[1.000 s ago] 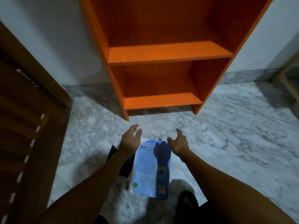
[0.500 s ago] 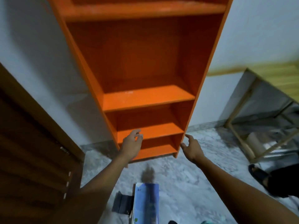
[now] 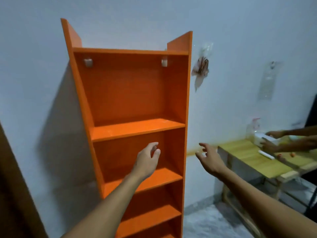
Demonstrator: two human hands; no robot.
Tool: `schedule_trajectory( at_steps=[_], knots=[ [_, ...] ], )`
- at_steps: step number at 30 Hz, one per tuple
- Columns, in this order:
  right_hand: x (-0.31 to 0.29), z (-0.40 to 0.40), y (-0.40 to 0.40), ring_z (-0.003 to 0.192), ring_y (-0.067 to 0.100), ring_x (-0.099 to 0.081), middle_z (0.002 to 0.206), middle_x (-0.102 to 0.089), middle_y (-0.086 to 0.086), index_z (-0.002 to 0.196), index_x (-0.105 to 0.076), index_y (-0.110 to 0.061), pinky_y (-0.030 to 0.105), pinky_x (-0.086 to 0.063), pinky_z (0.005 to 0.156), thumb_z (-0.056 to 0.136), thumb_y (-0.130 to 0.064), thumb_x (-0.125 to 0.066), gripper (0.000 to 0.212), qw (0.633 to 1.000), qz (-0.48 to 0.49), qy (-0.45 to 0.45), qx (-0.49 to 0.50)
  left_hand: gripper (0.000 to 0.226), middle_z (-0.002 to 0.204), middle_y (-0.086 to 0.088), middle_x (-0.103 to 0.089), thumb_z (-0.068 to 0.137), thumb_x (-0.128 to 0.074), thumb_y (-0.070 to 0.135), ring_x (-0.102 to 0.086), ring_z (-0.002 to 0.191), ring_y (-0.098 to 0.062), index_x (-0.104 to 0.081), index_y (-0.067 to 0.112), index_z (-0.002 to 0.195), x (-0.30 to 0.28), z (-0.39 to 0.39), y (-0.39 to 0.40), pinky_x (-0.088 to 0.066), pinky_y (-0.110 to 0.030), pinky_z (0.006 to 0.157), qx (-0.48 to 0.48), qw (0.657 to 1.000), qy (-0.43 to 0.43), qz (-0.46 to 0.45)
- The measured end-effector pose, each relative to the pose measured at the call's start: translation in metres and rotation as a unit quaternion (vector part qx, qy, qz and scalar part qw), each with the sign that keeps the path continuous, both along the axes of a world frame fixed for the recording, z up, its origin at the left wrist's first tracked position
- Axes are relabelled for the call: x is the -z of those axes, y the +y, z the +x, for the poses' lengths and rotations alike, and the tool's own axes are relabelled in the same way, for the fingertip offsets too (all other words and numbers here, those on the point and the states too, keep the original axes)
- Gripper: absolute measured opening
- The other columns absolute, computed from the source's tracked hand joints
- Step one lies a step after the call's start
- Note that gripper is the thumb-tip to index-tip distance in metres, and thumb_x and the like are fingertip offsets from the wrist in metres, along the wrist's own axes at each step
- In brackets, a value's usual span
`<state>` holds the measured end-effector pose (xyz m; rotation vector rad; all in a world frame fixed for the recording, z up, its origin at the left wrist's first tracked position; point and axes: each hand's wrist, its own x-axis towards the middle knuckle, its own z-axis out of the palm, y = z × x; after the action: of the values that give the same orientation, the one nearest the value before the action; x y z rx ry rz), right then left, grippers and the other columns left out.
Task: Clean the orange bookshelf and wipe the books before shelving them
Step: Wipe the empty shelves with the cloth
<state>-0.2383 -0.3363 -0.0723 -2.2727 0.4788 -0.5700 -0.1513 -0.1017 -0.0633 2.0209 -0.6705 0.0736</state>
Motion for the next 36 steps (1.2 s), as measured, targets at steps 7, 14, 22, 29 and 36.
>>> schedule_trajectory(
  at_steps=[7, 14, 22, 29, 36],
  knots=[
    [-0.07, 0.013, -0.055, 0.127, 0.026, -0.052, 0.141, -0.052, 0.014, 0.144, -0.044, -0.014, 0.04, -0.042, 0.105, 0.099, -0.027, -0.054, 0.048, 0.996, -0.014, -0.085, 0.031, 0.037, 0.134, -0.001, -0.063, 0.102, -0.051, 0.031, -0.057, 0.126, -0.016, -0.056, 0.023, 0.139, -0.077, 0.017, -0.064, -0.042, -0.031, 0.107, 0.037, 0.994, -0.102, -0.022],
    [-0.127, 0.092, -0.156, 0.129, 0.024, -0.049, 0.143, -0.049, 0.013, 0.144, -0.042, -0.016, 0.038, -0.041, 0.106, 0.1, -0.03, -0.051, 0.047, 0.99, -0.022, -0.137, 0.02, 0.039, 0.135, -0.003, -0.062, 0.103, -0.049, 0.033, -0.057, 0.125, -0.017, -0.053, 0.023, 0.14, -0.146, 0.07, -0.184, -0.046, -0.036, 0.106, 0.076, 0.981, -0.169, -0.06],
    [-0.202, 0.213, -0.292, 0.116, 0.02, -0.057, 0.135, -0.056, 0.007, 0.14, -0.046, -0.023, 0.041, -0.049, 0.099, 0.098, -0.038, -0.054, 0.045, 0.974, 0.033, -0.222, -0.004, 0.035, 0.13, 0.0, -0.062, 0.103, -0.048, 0.031, -0.058, 0.114, -0.016, -0.053, 0.024, 0.137, -0.232, 0.167, -0.373, -0.046, -0.031, 0.096, 0.05, 0.979, -0.145, -0.134],
    [-0.257, 0.334, -0.362, 0.116, 0.016, -0.054, 0.138, -0.055, 0.006, 0.14, -0.047, -0.02, 0.032, -0.046, 0.095, 0.096, -0.039, -0.058, 0.049, 0.957, 0.061, -0.279, -0.057, 0.043, 0.136, -0.007, -0.057, 0.101, -0.047, 0.019, -0.055, 0.121, -0.027, -0.048, 0.025, 0.143, -0.277, 0.297, -0.447, -0.048, -0.04, 0.1, -0.095, 0.979, -0.152, -0.096],
    [-0.282, 0.421, -0.383, 0.12, 0.012, -0.053, 0.124, -0.054, -0.009, 0.144, -0.043, -0.021, 0.024, -0.04, 0.096, 0.092, -0.028, -0.067, 0.058, 0.947, 0.041, -0.297, -0.118, 0.058, 0.135, -0.007, -0.056, 0.089, -0.057, 0.011, -0.054, 0.125, -0.027, -0.05, 0.032, 0.142, -0.31, 0.358, -0.481, -0.046, -0.043, 0.102, -0.079, 0.961, -0.259, 0.05]
  ],
)
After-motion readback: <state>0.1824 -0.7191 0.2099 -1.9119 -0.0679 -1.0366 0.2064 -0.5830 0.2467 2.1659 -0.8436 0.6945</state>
